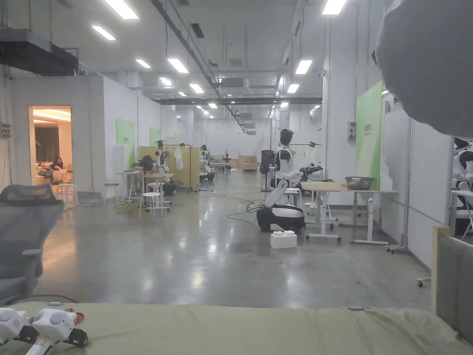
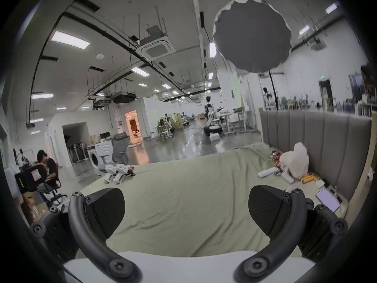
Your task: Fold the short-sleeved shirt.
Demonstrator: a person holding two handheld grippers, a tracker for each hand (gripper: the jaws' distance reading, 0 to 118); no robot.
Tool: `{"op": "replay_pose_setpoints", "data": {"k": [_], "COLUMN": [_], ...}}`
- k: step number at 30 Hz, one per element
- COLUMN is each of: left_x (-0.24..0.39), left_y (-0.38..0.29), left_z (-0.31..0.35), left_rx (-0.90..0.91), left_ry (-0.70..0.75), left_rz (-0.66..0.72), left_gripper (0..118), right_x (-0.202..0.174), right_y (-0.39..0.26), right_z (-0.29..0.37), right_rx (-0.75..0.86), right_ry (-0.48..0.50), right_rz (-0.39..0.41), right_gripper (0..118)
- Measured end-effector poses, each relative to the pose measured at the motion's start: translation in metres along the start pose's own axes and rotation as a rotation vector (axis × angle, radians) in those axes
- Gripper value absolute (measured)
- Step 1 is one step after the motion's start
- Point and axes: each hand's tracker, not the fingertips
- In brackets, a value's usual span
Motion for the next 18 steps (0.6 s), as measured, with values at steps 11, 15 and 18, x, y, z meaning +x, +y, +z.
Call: {"op": "replay_pose_setpoints", "data": {"k": [11,15,18], "left_x": [0.0,0.001,0.003], "left_y": [-0.003,-0.002,-0.003], "left_z": [-0.001,-0.002,-0.006], "left_rx": [0.01,0.012,0.008], "left_ry": [0.043,0.04,0.037], "left_rz": [-0.02,-0.02,-0.025], "left_gripper": [118,118,118], "right_x": [-0.005,-0.007,-0.008], "right_y": [-0.013,-0.011,-0.011], "right_z": [0.006,0.005,0.002], "right_rx": [0.069,0.074,0.07], "right_ry": [0.037,0.044,0.051], "right_rz": [0.118,0.133,0.145], "right_gripper": [118,118,118]}}
